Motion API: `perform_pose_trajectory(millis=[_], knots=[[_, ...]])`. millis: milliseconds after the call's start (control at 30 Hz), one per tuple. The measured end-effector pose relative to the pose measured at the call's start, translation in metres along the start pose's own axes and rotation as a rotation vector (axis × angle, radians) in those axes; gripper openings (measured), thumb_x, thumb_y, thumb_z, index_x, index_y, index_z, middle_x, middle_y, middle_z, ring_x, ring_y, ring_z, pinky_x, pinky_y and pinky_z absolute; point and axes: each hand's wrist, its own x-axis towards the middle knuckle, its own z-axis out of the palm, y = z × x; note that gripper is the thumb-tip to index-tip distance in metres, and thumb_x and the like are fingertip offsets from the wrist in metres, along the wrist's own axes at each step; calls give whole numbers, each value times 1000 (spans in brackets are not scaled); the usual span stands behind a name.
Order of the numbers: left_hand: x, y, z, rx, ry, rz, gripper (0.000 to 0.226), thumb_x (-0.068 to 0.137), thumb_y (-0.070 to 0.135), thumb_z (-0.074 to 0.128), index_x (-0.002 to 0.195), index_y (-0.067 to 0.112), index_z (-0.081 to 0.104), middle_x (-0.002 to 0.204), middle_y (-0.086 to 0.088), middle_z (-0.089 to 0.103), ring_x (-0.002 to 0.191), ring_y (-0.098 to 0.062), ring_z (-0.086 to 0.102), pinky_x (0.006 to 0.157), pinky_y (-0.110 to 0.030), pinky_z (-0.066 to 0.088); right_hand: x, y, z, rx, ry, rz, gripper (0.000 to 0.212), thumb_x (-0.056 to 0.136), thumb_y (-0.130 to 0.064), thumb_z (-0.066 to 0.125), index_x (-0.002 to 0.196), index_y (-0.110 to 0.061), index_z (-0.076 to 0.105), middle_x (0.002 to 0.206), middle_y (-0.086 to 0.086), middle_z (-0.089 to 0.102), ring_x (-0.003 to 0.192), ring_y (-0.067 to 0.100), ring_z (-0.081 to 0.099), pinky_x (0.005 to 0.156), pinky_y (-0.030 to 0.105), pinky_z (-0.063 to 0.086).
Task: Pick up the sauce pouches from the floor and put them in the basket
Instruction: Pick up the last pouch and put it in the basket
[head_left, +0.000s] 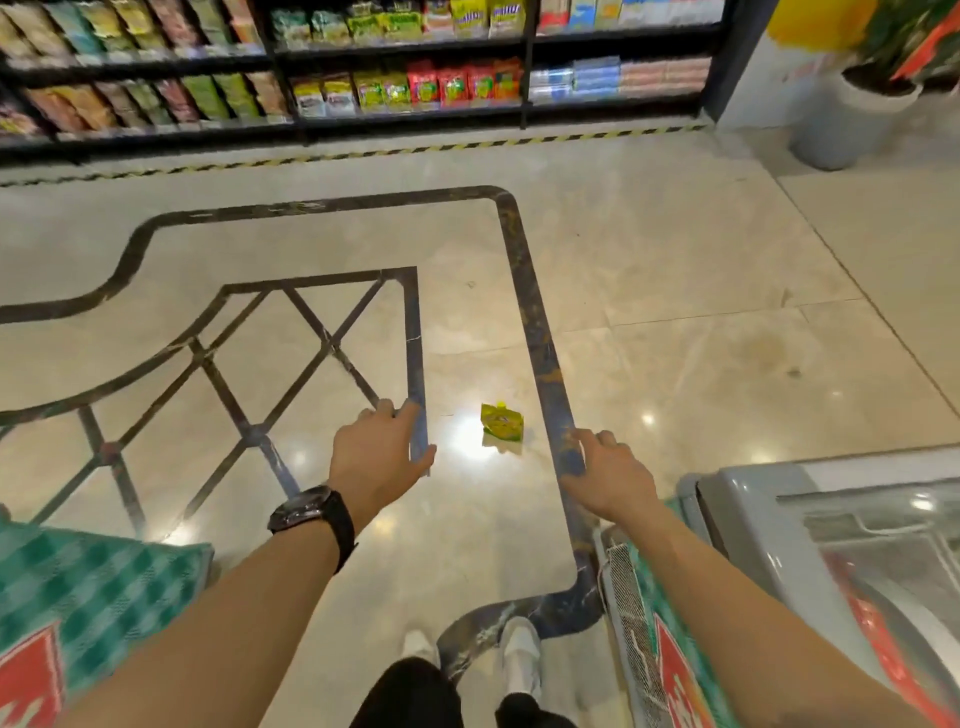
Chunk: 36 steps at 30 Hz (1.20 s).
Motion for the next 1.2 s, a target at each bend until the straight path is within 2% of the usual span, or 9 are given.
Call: perform_pose_trajectory(millis=[133,267,500,733,800,867,967,1100,1200], knots=[[89,-17,30,0,-46,21,56,93,58,47,139,26,41,122,-1,55,110,-23,56,82,-38,55,77,1,6,27,-2,62,56,94,-43,50,143,-19,36,140,10,45,121,34,48,91,45,49],[189,-32,102,-19,-73,64,57,93,57,48,140,25,40,123,-4,55,112,-26,55,81,-40,55,167,4,40,124,16,132,64,91,-42,58,147,-22,34,143,8,44,124,32,47,93,45,49],[351,-40,342,23,-94,130,64,93,60,50,143,23,35,130,-8,51,118,-30,54,80,-41,51,387,50,194,46,21,91,73,89,-36,63,151,-18,30,148,11,39,132,32,41,101,45,45],[466,-9,568,-26,2,272,68,92,55,57,146,21,34,130,-11,48,115,-34,53,74,-42,47,576,101,351,-85,117,-49,77,86,-51,67,149,-20,34,148,10,40,135,33,40,104,47,43],[482,-4,600,-139,51,321,60,90,51,60,138,21,39,124,-9,52,111,-34,54,74,-43,47,599,108,374,-52,158,-121,63,86,-47,69,139,-21,50,139,9,51,128,31,47,99,45,46],[498,-2,630,-311,136,362,49,90,49,62,124,21,41,108,-5,60,97,-33,60,71,-43,50,619,117,393,14,229,-193,32,87,-39,71,110,-17,68,113,9,67,107,29,60,81,39,49],[512,-5,648,-448,191,406,44,90,49,65,111,23,37,89,0,67,77,-33,65,65,-46,53,630,122,401,79,318,-221,18,89,-35,69,78,-21,68,78,7,69,78,31,63,60,34,37],[522,-4,634,-463,262,403,39,88,42,70,108,21,44,93,1,70,79,-32,68,71,-46,52,612,109,404,8,361,-181,32,94,-42,61,71,-19,62,74,13,62,77,39,61,59,35,36],[516,9,621,-648,191,361,32,84,17,75,110,19,57,99,-1,70,87,-28,68,84,-44,52,580,87,422,-89,386,-154,35,98,-38,52,84,-9,64,93,22,63,91,42,60,65,37,32]])
